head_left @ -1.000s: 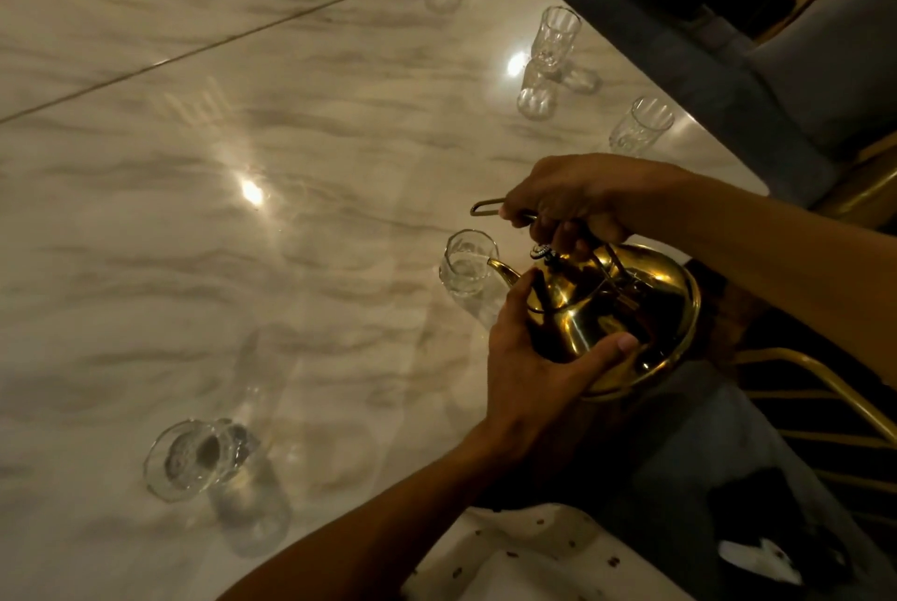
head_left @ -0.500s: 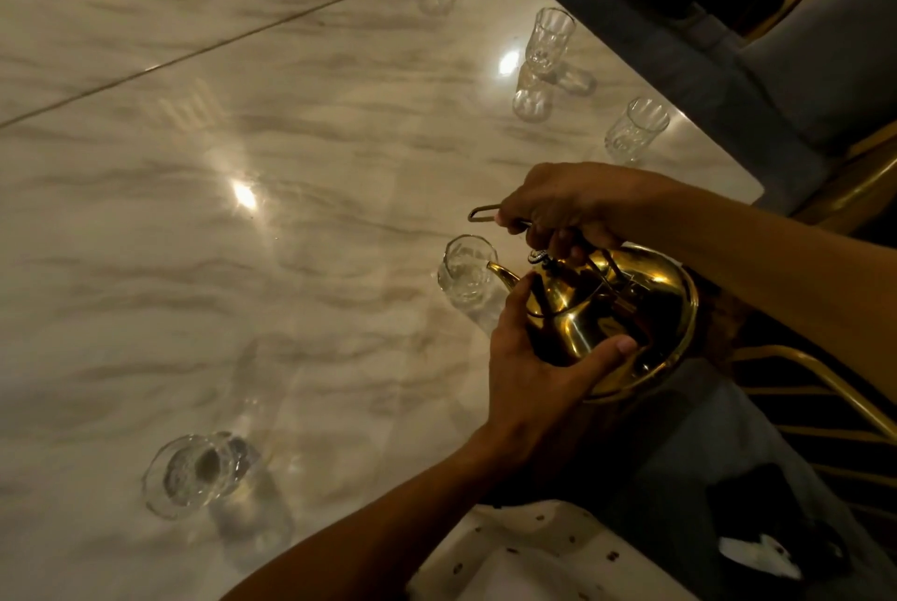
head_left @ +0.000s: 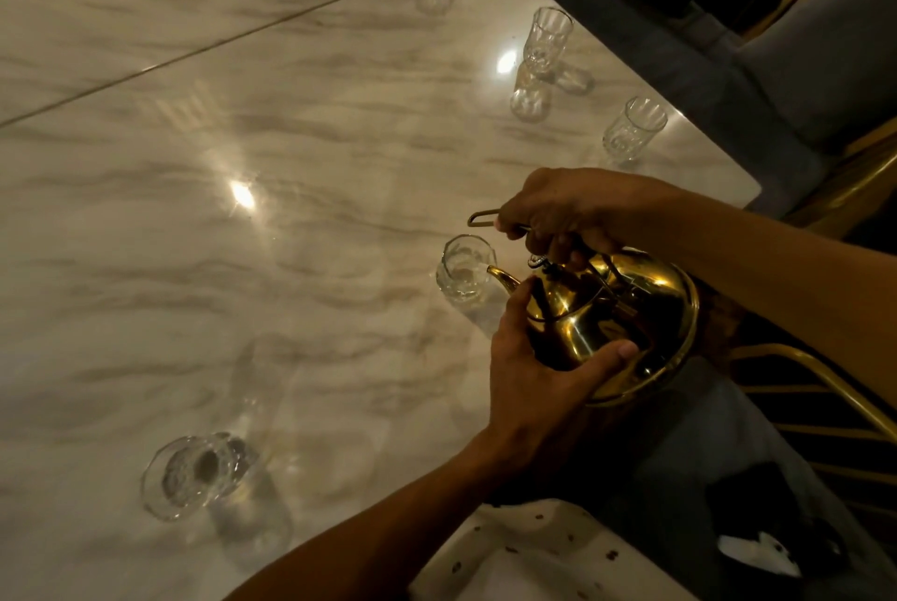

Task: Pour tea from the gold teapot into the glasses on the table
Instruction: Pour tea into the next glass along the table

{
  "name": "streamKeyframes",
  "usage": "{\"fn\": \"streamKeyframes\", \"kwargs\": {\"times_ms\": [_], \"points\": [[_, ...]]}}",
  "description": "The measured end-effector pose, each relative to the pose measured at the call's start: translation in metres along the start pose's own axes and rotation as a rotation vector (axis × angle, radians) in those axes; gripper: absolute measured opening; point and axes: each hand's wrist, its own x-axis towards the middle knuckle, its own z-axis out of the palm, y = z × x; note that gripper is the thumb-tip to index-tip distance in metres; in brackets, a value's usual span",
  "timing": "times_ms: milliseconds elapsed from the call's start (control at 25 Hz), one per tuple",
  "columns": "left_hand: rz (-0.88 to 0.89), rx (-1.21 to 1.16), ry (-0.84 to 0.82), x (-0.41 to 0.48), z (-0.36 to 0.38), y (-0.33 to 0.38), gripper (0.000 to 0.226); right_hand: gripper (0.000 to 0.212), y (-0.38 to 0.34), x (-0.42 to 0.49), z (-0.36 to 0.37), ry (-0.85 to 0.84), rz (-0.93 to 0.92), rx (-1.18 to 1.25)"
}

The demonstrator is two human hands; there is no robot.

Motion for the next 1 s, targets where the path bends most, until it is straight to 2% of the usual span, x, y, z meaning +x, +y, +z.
{"fn": "streamKeyframes", "kwargs": {"times_ms": [160,680,1000], "points": [[-0.016,0.013,-0.008,-0.001,0.001,-0.001,0.085,0.03,-0.005,0.002,0.006,0.05,0.131,0.013],[-0.005,0.164,-0.06,-0.005,-0.001,-0.021,0.103,0.023,0.018,-0.017,0.014,0.224,0.063,0.078],[0.077,0.297,-0.091,-0.014,-0.004,-0.048,0.107,0.035,0.063,-0.026,0.025,0.218,0.019,0.292]]}}
